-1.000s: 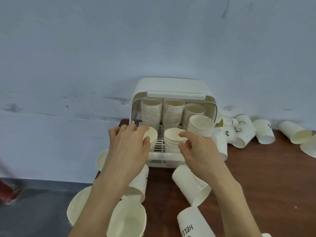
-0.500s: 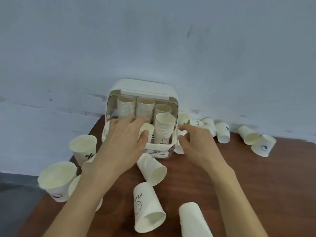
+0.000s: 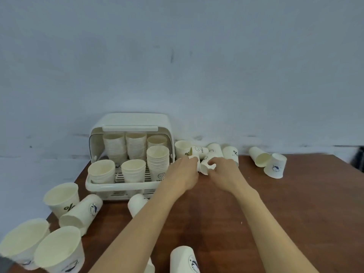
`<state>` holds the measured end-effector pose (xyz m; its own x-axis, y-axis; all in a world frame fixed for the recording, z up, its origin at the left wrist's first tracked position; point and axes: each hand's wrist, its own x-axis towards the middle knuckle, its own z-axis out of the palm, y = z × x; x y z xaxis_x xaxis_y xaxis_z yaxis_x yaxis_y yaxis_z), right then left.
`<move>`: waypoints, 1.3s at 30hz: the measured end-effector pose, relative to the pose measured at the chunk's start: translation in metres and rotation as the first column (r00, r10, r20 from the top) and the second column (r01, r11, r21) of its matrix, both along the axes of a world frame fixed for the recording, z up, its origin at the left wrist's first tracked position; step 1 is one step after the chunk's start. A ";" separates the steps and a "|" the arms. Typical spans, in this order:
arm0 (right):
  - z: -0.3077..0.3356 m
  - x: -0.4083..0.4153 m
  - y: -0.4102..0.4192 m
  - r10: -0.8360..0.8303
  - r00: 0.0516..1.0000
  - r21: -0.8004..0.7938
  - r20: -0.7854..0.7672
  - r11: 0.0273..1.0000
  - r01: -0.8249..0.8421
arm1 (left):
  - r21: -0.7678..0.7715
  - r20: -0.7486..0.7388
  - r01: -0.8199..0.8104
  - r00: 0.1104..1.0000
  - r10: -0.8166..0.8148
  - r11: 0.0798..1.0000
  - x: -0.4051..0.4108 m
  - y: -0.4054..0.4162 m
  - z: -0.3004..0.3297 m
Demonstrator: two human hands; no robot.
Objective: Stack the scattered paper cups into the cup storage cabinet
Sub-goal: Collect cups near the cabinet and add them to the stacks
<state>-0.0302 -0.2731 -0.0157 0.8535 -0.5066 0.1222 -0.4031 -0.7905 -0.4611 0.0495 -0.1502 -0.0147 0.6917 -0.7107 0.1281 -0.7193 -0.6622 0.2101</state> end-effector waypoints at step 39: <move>-0.005 0.034 -0.051 -0.127 0.991 0.054 0.034 0.991 0.125 | 0.080 0.099 -0.002 0.995 -0.006 0.997 -0.010 -0.013 0.026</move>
<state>0.0037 -0.3243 -0.0209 0.7776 -0.6165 0.1234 -0.4802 -0.7090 -0.5165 0.0391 -0.1627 0.0113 0.6769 -0.7229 0.1389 -0.7354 -0.6724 0.0841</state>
